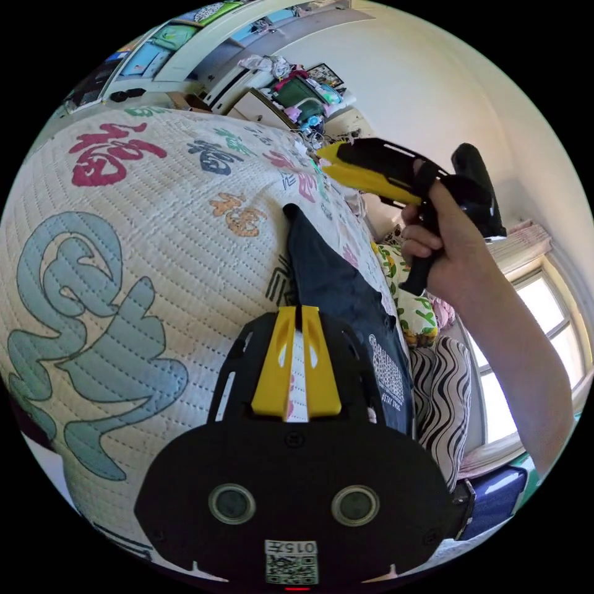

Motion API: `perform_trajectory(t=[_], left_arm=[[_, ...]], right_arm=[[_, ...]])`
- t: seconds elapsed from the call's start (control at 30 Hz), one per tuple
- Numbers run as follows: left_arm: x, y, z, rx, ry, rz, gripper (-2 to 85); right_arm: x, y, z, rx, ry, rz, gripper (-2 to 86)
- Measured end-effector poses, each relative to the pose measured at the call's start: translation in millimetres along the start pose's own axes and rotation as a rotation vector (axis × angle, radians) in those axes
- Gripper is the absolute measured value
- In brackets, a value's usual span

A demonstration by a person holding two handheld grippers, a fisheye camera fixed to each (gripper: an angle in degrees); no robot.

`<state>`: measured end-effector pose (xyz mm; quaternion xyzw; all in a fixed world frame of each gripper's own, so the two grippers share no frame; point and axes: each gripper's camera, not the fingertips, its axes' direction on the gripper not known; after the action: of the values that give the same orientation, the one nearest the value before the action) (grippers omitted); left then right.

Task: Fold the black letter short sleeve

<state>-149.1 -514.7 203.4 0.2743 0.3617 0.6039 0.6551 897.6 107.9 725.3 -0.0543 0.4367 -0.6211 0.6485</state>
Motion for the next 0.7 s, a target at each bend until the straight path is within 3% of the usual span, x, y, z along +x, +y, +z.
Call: perform_trajectory(t=[0.17, 0.3, 0.47, 0.63, 0.7], left_arm=[[20.4, 22.2, -20.1, -0.033, -0.13, 0.068, 5.2], [51.1, 62.2, -46.2, -0.055, -0.068, 0.169, 6.7], [142.2, 158.1, -118.7, 0.185, -0.171, 0.481, 7.0], [209.5, 271.6, -171.3, 0.504, -0.306, 0.716, 6.4], [223.0, 311.6, -176.6, 0.614, -0.336, 0.77, 5.7]], right_arm=[[-17.2, 62.2, -84.6, 0.148, -0.168, -0.061, 8.3], [-34.8, 162.8, -162.1, 0.257, -0.186, -0.144, 7.4], [-79.5, 381.4, -278.8, 0.544, 0.143, -0.126, 0.7], [-139.2, 529.3, -348.2, 0.698, 0.62, 0.005, -0.4], [-155.7, 568.1, -367.7, 0.769, 0.712, 0.006, -0.4]])
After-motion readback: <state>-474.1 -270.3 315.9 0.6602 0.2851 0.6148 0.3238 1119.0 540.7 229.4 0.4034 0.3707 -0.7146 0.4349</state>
